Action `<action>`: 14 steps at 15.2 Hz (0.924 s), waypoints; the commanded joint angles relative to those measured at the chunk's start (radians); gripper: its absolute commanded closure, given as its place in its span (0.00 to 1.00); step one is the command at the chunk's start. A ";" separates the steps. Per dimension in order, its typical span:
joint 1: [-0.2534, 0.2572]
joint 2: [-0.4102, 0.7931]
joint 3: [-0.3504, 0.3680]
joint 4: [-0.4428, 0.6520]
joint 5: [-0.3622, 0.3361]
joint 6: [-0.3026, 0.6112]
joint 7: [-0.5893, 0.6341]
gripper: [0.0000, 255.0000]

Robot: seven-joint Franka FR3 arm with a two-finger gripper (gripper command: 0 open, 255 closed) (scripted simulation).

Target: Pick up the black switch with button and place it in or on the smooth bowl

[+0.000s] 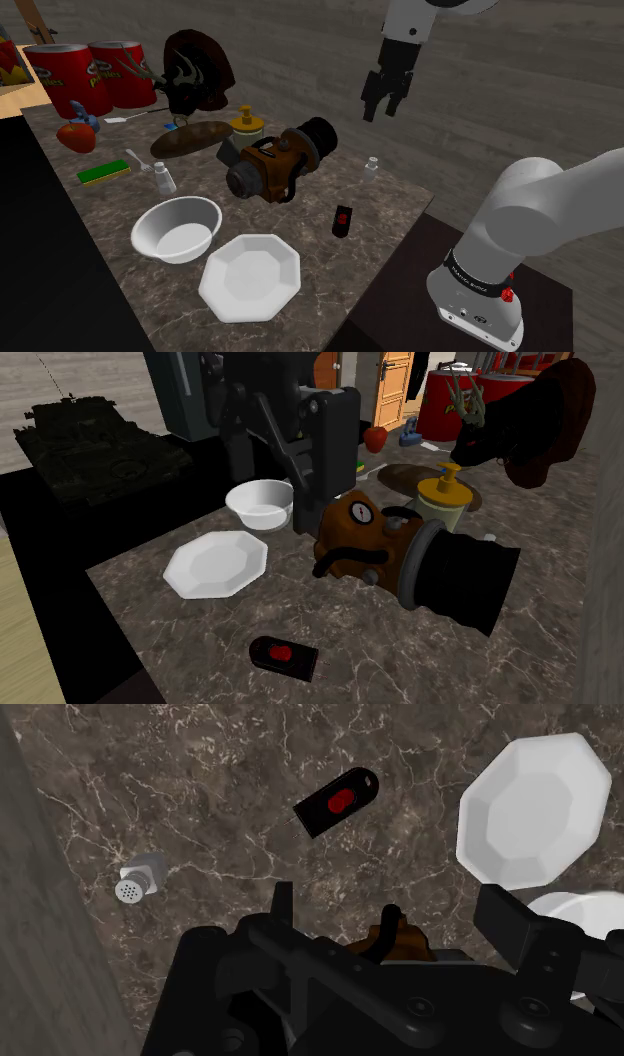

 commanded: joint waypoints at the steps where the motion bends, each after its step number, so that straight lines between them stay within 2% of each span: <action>1: 0.000 0.000 0.000 0.000 0.000 0.000 0.000 0.00; 8: -0.060 0.060 0.056 -0.194 0.066 0.240 0.215 0.00; 14: -0.094 0.181 0.108 -0.319 0.138 0.478 0.390 0.00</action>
